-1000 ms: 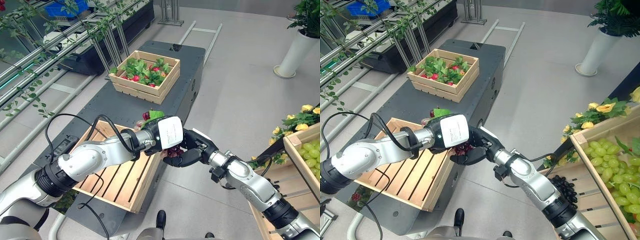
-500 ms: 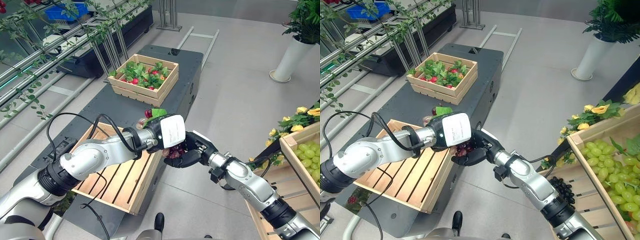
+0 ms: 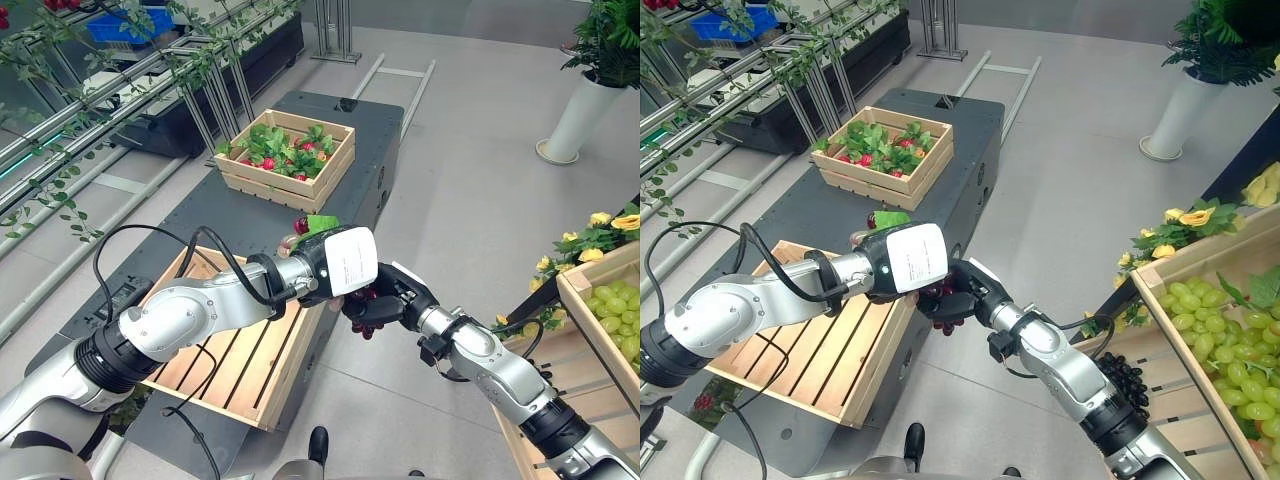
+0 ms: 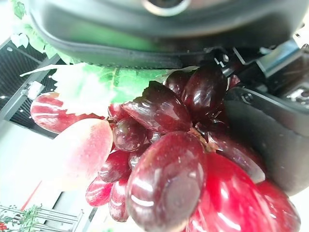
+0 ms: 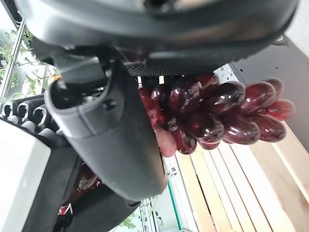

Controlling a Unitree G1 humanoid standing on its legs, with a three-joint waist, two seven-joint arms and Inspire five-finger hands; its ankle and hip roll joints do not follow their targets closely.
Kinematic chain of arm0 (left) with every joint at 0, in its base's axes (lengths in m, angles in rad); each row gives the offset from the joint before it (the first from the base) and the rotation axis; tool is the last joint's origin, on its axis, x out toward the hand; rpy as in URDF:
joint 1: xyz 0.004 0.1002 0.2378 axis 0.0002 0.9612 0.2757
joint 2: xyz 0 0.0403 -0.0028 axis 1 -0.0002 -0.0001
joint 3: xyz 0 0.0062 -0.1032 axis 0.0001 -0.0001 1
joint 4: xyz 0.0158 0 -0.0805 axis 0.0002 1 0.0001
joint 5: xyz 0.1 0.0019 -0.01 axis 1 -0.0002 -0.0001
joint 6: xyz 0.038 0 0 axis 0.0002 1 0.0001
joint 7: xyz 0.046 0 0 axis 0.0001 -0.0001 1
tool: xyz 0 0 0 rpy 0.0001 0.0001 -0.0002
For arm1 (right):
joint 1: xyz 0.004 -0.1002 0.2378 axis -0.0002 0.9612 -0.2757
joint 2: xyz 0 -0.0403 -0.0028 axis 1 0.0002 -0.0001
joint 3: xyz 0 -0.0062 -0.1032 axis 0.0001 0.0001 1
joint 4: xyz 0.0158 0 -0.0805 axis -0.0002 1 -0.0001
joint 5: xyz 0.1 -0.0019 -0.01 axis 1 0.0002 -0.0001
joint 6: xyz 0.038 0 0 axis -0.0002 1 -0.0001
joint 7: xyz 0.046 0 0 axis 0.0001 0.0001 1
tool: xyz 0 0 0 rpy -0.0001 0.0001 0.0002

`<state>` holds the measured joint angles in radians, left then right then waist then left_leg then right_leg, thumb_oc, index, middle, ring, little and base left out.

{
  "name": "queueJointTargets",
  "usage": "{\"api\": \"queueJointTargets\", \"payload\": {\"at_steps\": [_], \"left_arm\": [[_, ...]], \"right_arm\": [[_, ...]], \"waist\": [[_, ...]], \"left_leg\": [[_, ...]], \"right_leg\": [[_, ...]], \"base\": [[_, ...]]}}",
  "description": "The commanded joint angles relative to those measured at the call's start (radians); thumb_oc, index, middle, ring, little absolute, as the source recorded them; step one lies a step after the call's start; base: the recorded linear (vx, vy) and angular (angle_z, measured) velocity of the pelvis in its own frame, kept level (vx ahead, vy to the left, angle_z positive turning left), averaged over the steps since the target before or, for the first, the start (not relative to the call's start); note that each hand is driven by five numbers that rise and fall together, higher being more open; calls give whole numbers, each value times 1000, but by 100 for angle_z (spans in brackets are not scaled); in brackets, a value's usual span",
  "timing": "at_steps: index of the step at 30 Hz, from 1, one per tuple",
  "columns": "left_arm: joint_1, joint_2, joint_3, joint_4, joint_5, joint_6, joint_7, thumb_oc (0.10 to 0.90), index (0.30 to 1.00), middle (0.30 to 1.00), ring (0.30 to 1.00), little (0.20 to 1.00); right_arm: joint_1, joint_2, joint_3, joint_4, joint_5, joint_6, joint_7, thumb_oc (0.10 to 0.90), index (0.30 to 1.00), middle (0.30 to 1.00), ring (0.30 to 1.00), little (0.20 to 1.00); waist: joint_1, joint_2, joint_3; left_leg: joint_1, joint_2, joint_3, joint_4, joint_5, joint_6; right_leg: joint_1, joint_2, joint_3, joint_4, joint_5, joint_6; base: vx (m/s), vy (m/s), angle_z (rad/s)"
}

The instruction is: Pick up the fruits from the basket on one side to the basket on the other side

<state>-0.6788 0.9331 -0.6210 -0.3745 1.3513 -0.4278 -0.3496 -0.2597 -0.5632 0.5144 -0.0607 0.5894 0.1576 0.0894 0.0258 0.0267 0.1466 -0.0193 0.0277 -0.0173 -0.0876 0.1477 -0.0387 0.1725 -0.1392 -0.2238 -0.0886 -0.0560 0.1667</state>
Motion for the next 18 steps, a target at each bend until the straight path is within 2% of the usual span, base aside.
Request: {"api": "queueJointTargets", "payload": {"at_steps": [1,7,11,12,13,14,15,18], "left_arm": [[-54,-35,141,68,2,69,41,400,300,300,300,300],[-55,-22,144,68,-19,84,57,400,300,300,300,300],[-53,-12,157,60,-18,116,96,400,300,300,300,300],[-54,-12,160,62,-18,119,101,414,321,321,321,321],[-54,-11,162,60,-17,127,106,482,422,422,422,422],[-54,-11,168,58,-15,137,119,698,747,747,747,747],[-57,-12,173,60,-23,151,131,800,900,900,900,900],[-56,-12,182,56,-29,184,151,800,900,900,900,900]], "right_arm": [[-7,58,-15,-94,48,-100,12,400,300,300,300,300],[-4,60,-23,-93,41,-100,-12,400,300,300,300,300],[8,54,-28,-93,30,-105,-20,400,300,300,300,300],[8,54,-31,-92,30,-104,-20,400,300,300,300,300],[10,53,-30,-93,27,-106,-25,400,300,300,300,300],[9,53,-34,-94,20,-104,-25,400,300,300,300,300],[10,52,-35,-93,19,-105,-28,400,300,300,300,300],[18,54,-40,-89,14,-116,-37,400,300,300,300,300]], "waist": [[4,-23,-143],[4,-23,-142],[2,-22,-144],[2,-21,-144],[2,-22,-144],[0,-22,-144],[-1,-22,-144],[-3,-23,-146]], "left_leg": [[90,-59,58,0,-157,10],[90,-60,57,0,-156,10],[89,-58,61,0,-156,10],[89,-57,60,0,-156,10],[89,-58,61,0,-156,9],[90,-57,63,0,-157,9],[90,-57,64,0,-157,9],[91,-56,66,0,-158,10]], "right_leg": [[-103,44,42,1,106,-21],[-103,43,42,1,107,-21],[-105,42,44,1,106,-20],[-105,42,44,1,107,-20],[-104,42,45,1,107,-20],[-104,42,45,1,107,-20],[-105,42,45,1,107,-20],[-104,42,47,1,106,-20]], "base": [[0,0,0],[0,0,0],[0,0,0],[0,0,0],[0,0,0],[0,0,0],[0,0,0],[0,0,0]]}}
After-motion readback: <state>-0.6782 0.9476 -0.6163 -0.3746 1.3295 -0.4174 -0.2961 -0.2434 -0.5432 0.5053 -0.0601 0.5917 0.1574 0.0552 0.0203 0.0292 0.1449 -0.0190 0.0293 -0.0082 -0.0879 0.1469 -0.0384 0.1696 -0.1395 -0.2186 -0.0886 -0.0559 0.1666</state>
